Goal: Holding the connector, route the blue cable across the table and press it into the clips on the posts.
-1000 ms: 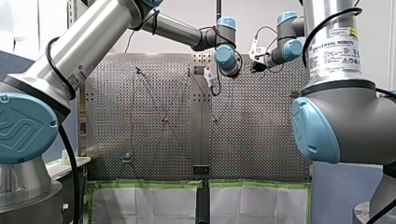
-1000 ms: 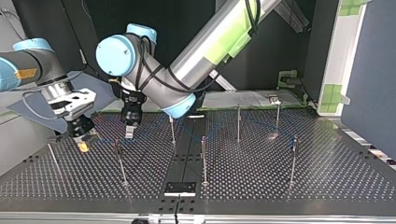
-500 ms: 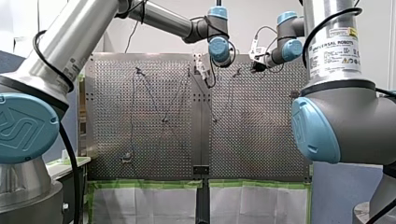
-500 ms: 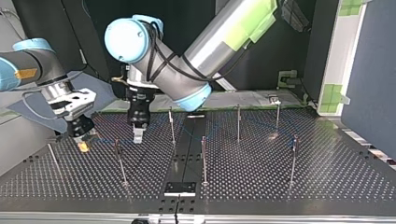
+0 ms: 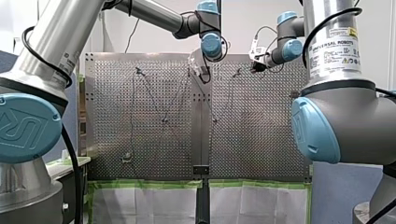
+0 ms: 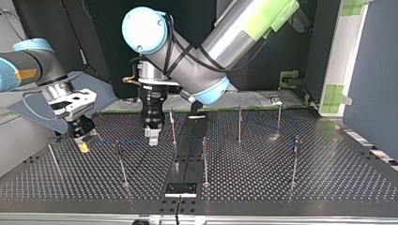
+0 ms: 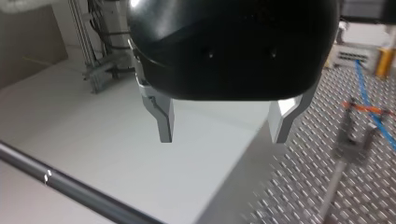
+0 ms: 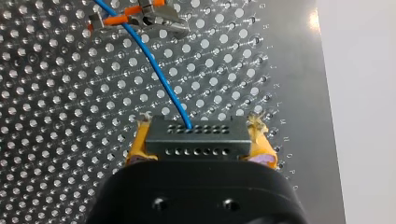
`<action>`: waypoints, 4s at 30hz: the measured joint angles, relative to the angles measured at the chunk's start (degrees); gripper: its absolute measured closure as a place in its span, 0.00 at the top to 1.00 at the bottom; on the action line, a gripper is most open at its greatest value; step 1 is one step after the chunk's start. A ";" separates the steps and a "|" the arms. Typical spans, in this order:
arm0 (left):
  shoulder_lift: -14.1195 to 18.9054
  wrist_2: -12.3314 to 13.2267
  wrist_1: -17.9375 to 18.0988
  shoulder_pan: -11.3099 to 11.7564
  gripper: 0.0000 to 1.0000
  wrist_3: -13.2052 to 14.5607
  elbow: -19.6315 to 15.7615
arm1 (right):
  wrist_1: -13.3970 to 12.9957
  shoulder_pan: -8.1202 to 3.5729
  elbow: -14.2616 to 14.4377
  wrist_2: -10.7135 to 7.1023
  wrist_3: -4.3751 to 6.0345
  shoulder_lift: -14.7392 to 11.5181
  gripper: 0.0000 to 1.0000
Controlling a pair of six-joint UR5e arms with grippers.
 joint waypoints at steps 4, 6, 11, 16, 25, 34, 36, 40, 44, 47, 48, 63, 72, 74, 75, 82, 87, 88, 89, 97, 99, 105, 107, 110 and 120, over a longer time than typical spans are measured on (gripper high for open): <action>-1.71 -1.43 2.10 -0.23 1.00 -0.19 -2.10 | 0.00 0.00 0.00 0.00 0.00 0.00 0.00; -2.82 -2.10 3.28 -0.37 1.00 -0.25 -3.29 | 0.00 0.00 0.00 0.00 0.00 0.00 0.00; -4.13 -2.54 6.15 -0.52 1.00 -0.08 -6.18 | 0.00 0.00 0.00 0.00 0.00 0.00 0.00; -4.30 -2.52 8.78 -0.58 1.00 0.73 -8.79 | 0.00 0.00 -0.01 0.00 0.00 0.00 0.00; -4.31 -2.58 13.59 -0.61 1.00 2.04 -13.61 | 0.00 0.00 0.00 0.00 0.00 0.00 0.00; -4.33 -2.68 18.18 -0.57 1.00 2.09 -18.18 | 0.00 0.00 0.00 0.00 0.00 0.00 0.00; -4.34 -2.63 19.20 -0.54 1.00 2.09 -19.22 | 0.00 0.00 0.00 0.00 0.00 0.00 0.00; -4.34 -2.63 20.95 -0.37 1.00 2.09 -20.97 | 0.00 0.00 0.00 0.00 0.00 0.00 0.00; -4.34 -2.56 22.61 -0.30 1.00 2.09 -22.64 | 0.00 0.00 0.00 0.00 0.00 0.00 0.00; -4.34 -2.53 24.05 -0.29 1.00 2.09 -24.07 | 0.00 0.00 0.00 0.00 0.00 0.00 0.00; -4.34 -2.52 24.55 -0.29 1.00 2.09 -24.58 | 0.00 0.00 0.00 0.00 0.00 0.00 0.00; -4.33 -2.49 31.72 -0.28 1.00 2.09 -31.75 | 0.00 0.00 0.00 0.00 0.00 0.00 0.00; -4.33 -2.49 36.34 -0.28 1.00 2.09 -36.34 | 0.00 0.00 0.00 0.00 0.00 0.00 0.00; -4.33 -2.49 37.22 -0.28 1.00 2.09 -37.25 | 0.00 0.00 0.00 0.00 0.00 0.00 0.00; -4.33 -2.49 37.90 -0.28 1.00 2.09 -37.89 | 0.00 0.00 0.00 0.00 0.00 0.00 0.00; -4.34 -2.49 41.81 -0.28 1.00 2.09 -41.81 | 0.00 0.00 0.00 0.00 0.00 0.00 0.00; -4.34 -2.50 44.61 -0.28 1.00 2.09 -44.63 | 0.00 0.00 0.00 0.00 0.00 0.00 0.00; -4.33 -2.50 45.12 -0.28 1.00 2.09 -45.11 | 0.00 0.00 0.00 0.00 0.00 0.00 0.00; -4.33 -2.50 45.58 -0.28 1.00 2.09 -45.60 | 0.00 0.00 0.00 0.00 0.00 0.00 0.00; -4.34 -2.50 49.76 -0.28 1.00 2.09 -49.79 | 0.00 0.00 0.00 0.00 0.00 0.00 0.00; -4.34 -2.49 50.86 -0.28 1.00 2.09 -50.87 | 0.00 0.00 0.00 0.00 0.00 0.00 0.00; -4.34 -2.50 53.90 -0.28 1.00 2.09 -53.90 | 0.00 0.00 0.00 0.00 0.00 0.00 0.00; -4.34 -2.50 54.85 -0.28 1.00 2.09 -54.93 | 0.00 0.00 0.00 0.00 0.00 0.00 0.00; -4.34 -2.50 55.78 -0.28 1.00 2.09 -56.50 | 0.00 0.00 0.00 0.00 0.00 0.00 0.00; -4.34 -2.49 56.16 -0.28 1.00 2.09 -59.58 | 0.00 0.00 0.00 0.00 0.00 -0.01 0.00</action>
